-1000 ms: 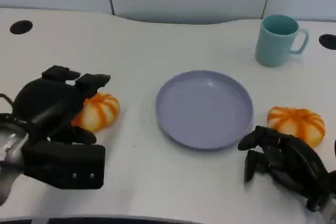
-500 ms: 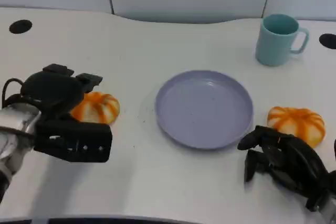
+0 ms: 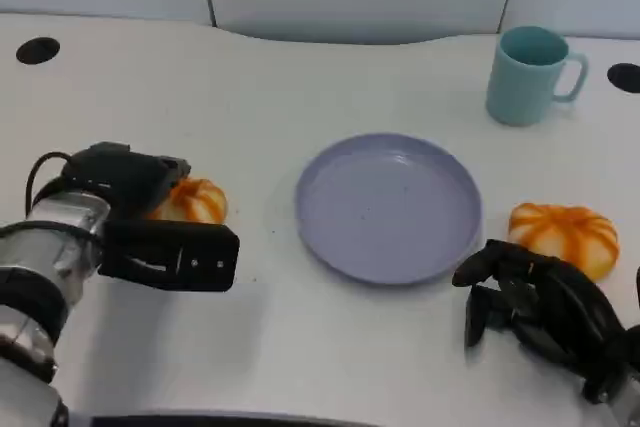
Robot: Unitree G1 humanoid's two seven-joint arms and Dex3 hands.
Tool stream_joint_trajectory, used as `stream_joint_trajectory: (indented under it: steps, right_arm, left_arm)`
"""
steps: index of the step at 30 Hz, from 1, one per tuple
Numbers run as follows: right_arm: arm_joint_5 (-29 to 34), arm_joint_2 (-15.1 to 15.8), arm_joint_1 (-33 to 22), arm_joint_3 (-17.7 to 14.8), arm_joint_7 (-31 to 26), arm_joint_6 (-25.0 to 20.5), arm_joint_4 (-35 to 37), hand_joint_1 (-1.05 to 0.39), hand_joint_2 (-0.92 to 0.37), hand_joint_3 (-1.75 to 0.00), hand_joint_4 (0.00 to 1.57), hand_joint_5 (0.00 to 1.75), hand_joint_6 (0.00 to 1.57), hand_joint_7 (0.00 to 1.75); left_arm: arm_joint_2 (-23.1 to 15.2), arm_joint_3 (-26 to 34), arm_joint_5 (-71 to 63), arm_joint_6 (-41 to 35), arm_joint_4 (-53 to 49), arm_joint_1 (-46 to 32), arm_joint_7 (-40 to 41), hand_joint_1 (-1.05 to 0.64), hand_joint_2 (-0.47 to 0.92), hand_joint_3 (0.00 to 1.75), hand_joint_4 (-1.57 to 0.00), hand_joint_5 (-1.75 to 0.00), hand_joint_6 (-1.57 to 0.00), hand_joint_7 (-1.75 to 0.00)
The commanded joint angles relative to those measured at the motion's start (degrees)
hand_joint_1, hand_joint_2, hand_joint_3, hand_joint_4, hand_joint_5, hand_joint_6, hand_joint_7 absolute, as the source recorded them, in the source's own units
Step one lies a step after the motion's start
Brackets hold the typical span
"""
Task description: Grasp the bread from the table and place it into the plate.
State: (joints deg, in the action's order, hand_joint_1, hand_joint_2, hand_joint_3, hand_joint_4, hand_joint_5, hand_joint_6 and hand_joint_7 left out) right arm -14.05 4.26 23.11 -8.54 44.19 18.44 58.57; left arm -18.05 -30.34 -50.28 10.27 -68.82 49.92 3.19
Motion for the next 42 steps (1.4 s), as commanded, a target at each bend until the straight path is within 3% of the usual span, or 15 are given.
stream_joint_trajectory:
  steps: [1, 17, 20, 21, 23, 24, 25, 28, 31, 35, 36, 37, 39, 41, 42]
  right_arm:
    - [0.45, -0.03, -2.22, 0.05, -0.39, -2.2, 1.53, -0.54, -0.92, -0.11, 0.6, 1.67, 0.72, 1.11]
    - [0.49, -0.54, -3.25, 0.39, -0.56, -2.35, -0.21, -0.52, -0.92, -0.11, 0.59, 1.67, 0.71, 1.13]
    - [0.34, -0.53, -3.49, 0.36, -0.45, -2.49, -0.49, -0.53, -0.92, -0.11, 0.59, 1.66, 0.7, 1.13]
    - [0.29, -0.53, -3.64, 0.38, -0.31, -2.45, -0.73, -0.52, -0.92, -0.11, 0.59, 1.66, 0.7, 1.13]
    - [0.08, -0.52, -3.79, 0.31, 0.19, -2.48, -0.91, -0.51, -0.92, -0.11, 0.59, 1.66, 0.7, 1.13]
    - [-0.03, -0.52, -3.81, 0.24, 0.42, -2.5, -0.86, -0.5, -0.92, -0.12, 0.6, 1.66, 0.7, 1.12]
    - [-0.09, -0.54, -3.94, 0.22, 0.58, -2.45, -1.01, -0.5, -0.92, -0.12, 0.6, 1.66, 0.7, 1.12]
    - [-0.02, -0.56, -4.4, 0.37, 0.56, -2.57, -1.95, -0.5, -0.92, -0.14, 0.61, 1.66, 0.7, 1.12]
    - [0.09, -0.53, -4.73, 0.49, 0.32, -2.99, -2.62, -0.51, -0.92, -0.15, 0.61, 1.65, 0.7, 1.12]
    - [-0.12, -0.65, -4.99, 0.45, 0.11, -3.89, -3.51, -0.51, -0.92, -0.13, 0.62, 1.63, 0.71, 1.12]
    - [-0.12, -0.65, -5.02, 0.46, 0.15, -4.01, -3.61, -0.51, -0.92, -0.13, 0.62, 1.63, 0.71, 1.12]
    - [-0.11, -0.64, -5.06, 0.47, 0.19, -4.08, -3.71, -0.51, -0.92, -0.14, 0.62, 1.63, 0.71, 1.12]
    - [0.14, -0.61, -5.08, 0.61, -0.04, -4.16, -3.76, -0.52, -0.92, -0.14, 0.61, 1.63, 0.7, 1.13]
    - [0.3, -0.59, -5.08, 0.69, -0.32, -4.29, -3.75, -0.52, -0.92, -0.14, 0.61, 1.63, 0.7, 1.13]
    - [0.35, -0.6, -5.16, 0.76, -0.43, -4.34, -3.91, -0.53, -0.92, -0.13, 0.61, 1.62, 0.7, 1.13]
  left_arm:
    - [0.3, -0.75, 1.51, -0.29, -3.24, 1.79, 0.9, -0.73, 0.83, 0.0, -0.17, -0.27, -0.29, -0.03]
    - [3.91, -3.18, 2.66, -3.68, -7.93, 3.62, 0.82, -0.78, 0.78, 0.0, -0.22, -0.23, -0.3, -0.01]
    - [4.72, -3.98, 2.46, -4.01, -8.29, 3.56, 1.38, -0.75, 0.75, 0.0, -0.29, -0.25, -0.41, -0.06]
    - [4.89, -4.13, 2.48, -3.97, -8.33, 3.38, 2.02, -0.73, 0.73, 0.0, -0.35, -0.37, -0.51, -0.1]
    - [5.08, -4.29, 2.66, -3.84, -8.38, 2.97, 3.35, -0.68, 0.72, 0.0, -0.34, -0.91, -0.65, -0.32]
    - [5.1, -4.36, 2.71, -3.74, -8.39, 2.76, 4.11, -0.62, 0.73, 0.0, -0.35, -1.18, -0.59, -0.69]
    - [4.9, -4.42, 2.72, -3.01, -8.32, 2.34, 5.66, -0.58, 0.74, 0.01, -0.36, -1.28, -0.55, -0.88]
    - [4.28, -4.78, 2.48, -0.87, -8.2, 1.06, 11.7, -0.38, 0.8, 0.03, -0.52, -1.36, -0.52, -1.16]
    - [3.9, -5.77, 1.88, -0.82, -8.61, 0.76, 14.13, -0.29, 0.81, 0.03, -0.62, -1.57, -0.61, -1.05]
    - [3.37, -5.99, 2.24, -0.92, -8.89, 0.93, 13.91, -0.28, 0.81, 0.04, -0.67, -1.66, -0.7, -0.89]
    - [3.3, -5.98, 2.32, -0.96, -8.87, 0.84, 14.39, -0.28, 0.81, 0.04, -0.71, -1.71, -0.71, -1.12]
    - [3.27, -6.0, 2.38, -1.01, -8.87, 0.79, 14.69, -0.27, 0.81, 0.05, -0.72, -1.73, -0.71, -1.22]
    - [3.34, -4.97, 3.56, -0.98, -8.83, 0.74, 14.57, -0.26, 0.83, 0.08, -0.7, -1.71, -0.7, -1.24]
    - [3.25, -3.69, 5.02, -0.04, -8.66, 0.65, 14.99, -0.25, 0.85, 0.13, -0.69, -1.61, -0.71, -1.16]
    - [3.23, -2.97, 5.78, 0.27, -8.56, 0.94, 14.59, -0.26, 0.83, 0.21, -0.71, -1.54, -0.69, -1.21]
